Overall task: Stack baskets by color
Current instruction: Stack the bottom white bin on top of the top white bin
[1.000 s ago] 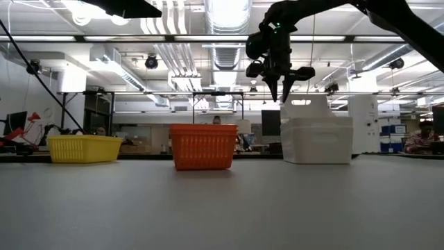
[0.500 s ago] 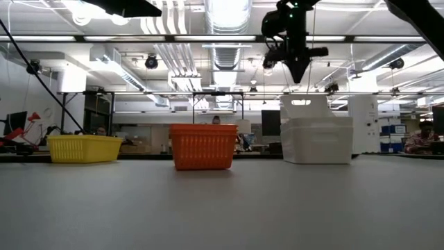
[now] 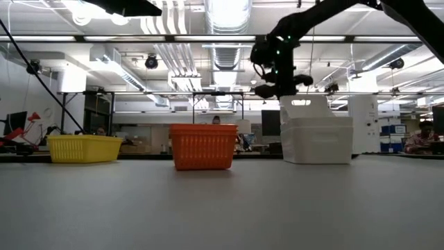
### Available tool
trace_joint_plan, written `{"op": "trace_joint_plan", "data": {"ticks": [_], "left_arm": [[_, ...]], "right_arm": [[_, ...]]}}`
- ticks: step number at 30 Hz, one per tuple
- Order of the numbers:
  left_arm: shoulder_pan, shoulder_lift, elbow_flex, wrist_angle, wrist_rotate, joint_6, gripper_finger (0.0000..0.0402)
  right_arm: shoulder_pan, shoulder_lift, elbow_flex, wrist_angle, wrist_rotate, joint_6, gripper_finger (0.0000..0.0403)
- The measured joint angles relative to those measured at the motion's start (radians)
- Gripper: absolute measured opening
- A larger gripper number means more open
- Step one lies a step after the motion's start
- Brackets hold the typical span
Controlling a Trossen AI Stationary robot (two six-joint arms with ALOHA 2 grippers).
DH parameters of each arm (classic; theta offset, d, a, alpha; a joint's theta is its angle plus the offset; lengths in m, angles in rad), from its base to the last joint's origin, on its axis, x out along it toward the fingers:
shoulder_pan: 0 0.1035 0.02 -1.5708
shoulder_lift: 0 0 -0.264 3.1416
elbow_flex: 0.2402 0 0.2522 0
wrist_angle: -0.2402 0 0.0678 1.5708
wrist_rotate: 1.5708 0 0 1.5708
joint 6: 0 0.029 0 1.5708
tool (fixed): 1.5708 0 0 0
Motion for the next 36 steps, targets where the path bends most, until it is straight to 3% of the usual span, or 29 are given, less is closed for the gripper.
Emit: {"op": "trace_joint_plan", "data": {"ticks": [6, 11, 13, 18, 24, 31, 36], "left_arm": [[0.0, 0.0, 0.0, -0.001, 0.0, 0.003, 0.0166], [0.0, 0.0, 0.0, -0.003, 0.0, 0.004, 0.0166], [0.0, 0.0, 0.001, -0.003, 0.0, 0.004, 0.0166], [0.0, 0.0, 0.002, -0.003, 0.0, 0.011, 0.0166], [0.0, 0.0, 0.005, 0.003, 0.0, 0.011, 0.0166], [0.0, 0.0, 0.015, 0.007, 0.0, 0.012, 0.0166], [0.0, 0.002, 0.027, 0.01, 0.0, 0.01, 0.0166]], "right_arm": [[0.004, 0.0, -0.078, 0.121, 0.001, -0.049, 0.0008], [0.005, -0.013, -0.028, 0.134, 0.0, -0.125, 0.0008], [0.005, -0.022, 0.031, 0.084, -0.017, -0.174, 0.0008], [-0.002, -0.027, 0.225, -0.191, -0.179, -0.311, 0.0016], [-0.055, -0.028, 0.362, -0.489, -0.389, -0.666, 0.0075], [-0.081, -0.04, 0.342, -0.472, -0.384, -1.013, 0.0127], [-0.083, -0.026, 0.302, -0.462, -0.402, -1.101, 0.0129]]}}
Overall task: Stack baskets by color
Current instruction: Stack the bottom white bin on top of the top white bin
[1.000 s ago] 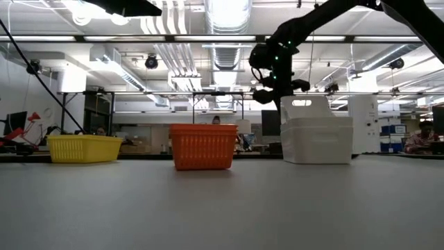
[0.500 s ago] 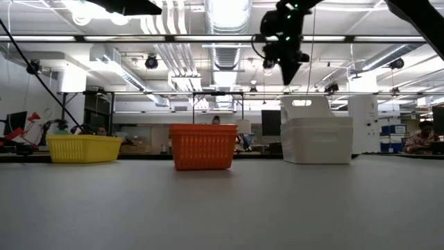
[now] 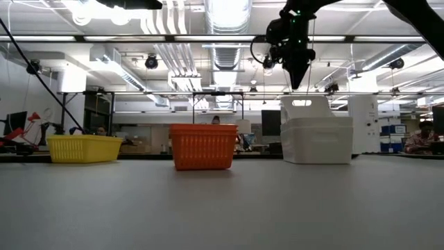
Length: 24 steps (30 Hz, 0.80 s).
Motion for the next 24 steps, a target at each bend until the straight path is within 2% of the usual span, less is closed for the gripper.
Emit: {"op": "trace_joint_plan", "data": {"ticks": [7, 14, 17, 21, 24], "left_arm": [[0.0, 0.002, 0.0, -0.002, 0.0, 0.0, 0.0166], [0.0, 0.001, 0.0, -0.002, 0.0, -0.001, 0.0166], [0.0, 0.003, 0.003, -0.001, 0.0, -0.001, 0.0166], [0.0, 0.003, 0.003, 0.02, 0.0, 0.001, 0.0166], [0.0, 0.002, 0.003, 0.047, 0.0, 0.001, 0.0166]], "right_arm": [[-0.002, 0.0, -0.096, 0.018, -0.018, 0.015, 0.0114], [-0.004, 0.0, -0.19, 0.11, -0.019, 0.004, 0.0101], [-0.004, 0.0, -0.213, 0.125, -0.018, -0.02, 0.0078], [-0.004, 0.0, -0.219, 0.129, -0.017, -0.04, 0.0023], [-0.004, 0.0, -0.215, 0.124, -0.018, -0.036, 0.0012]]}}
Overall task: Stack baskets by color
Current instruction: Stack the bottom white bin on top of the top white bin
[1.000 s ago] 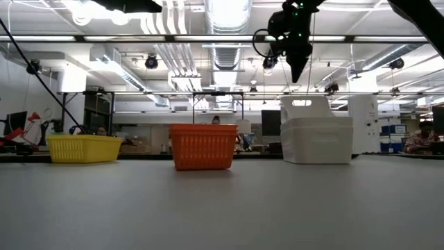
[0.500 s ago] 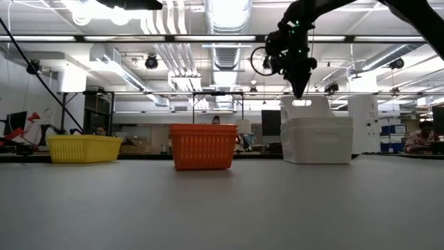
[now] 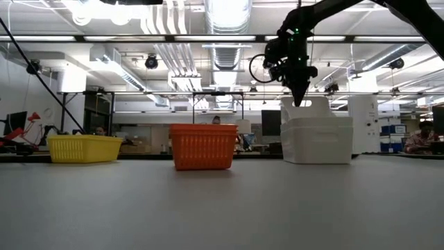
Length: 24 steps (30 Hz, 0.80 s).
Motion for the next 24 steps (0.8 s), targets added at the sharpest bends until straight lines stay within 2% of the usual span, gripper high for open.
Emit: {"op": "trace_joint_plan", "data": {"ticks": [10, 15, 20, 24], "left_arm": [[0.0, 0.0, 0.0, 0.0, 0.0, 0.0, 0.0166], [0.0, 0.0, 0.001, 0.001, 0.0, 0.001, 0.0166], [0.0, 0.0, 0.002, 0.003, 0.0, 0.001, 0.0166], [0.0, 0.0, 0.002, 0.004, 0.0, 0.014, 0.0166]], "right_arm": [[-0.005, 0.0, 0.067, -0.046, -0.024, -0.039, 0.0009], [-0.033, 0.0, 0.114, -0.068, -0.115, -0.052, 0.0008], [-0.089, 0.0, 0.125, -0.078, -0.298, -0.036, 0.0008], [-0.12, 0.0, 0.087, -0.095, -0.314, -0.004, 0.0008]]}}
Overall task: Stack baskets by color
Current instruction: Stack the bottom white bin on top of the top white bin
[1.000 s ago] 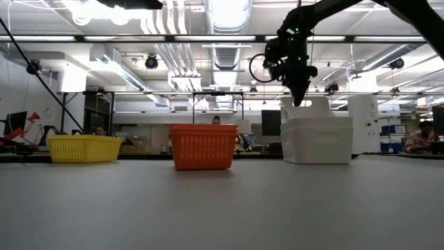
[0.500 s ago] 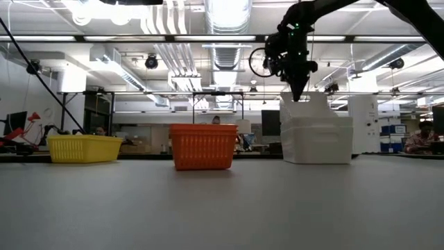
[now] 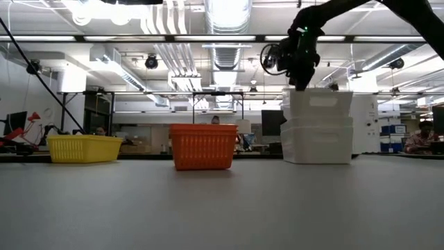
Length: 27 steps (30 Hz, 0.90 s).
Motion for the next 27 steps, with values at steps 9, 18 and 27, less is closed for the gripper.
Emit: {"op": "trace_joint_plan", "data": {"ticks": [9, 18, 27], "left_arm": [[0.0, 0.006, 0.0, 0.031, 0.0, 0.031, 0.0166], [0.001, 0.008, 0.0, 0.047, 0.0, 0.037, 0.0166], [0.001, 0.012, 0.0, 0.058, 0.0, 0.03, 0.0166]], "right_arm": [[-0.01, 0.0, -0.132, 0.09, 0.0, -0.042, 0.0008], [-0.009, 0.0, -0.261, 0.27, 0.0, -0.024, 0.0008], [-0.009, 0.0, -0.241, 0.262, 0.062, 0.031, 0.0064]]}}
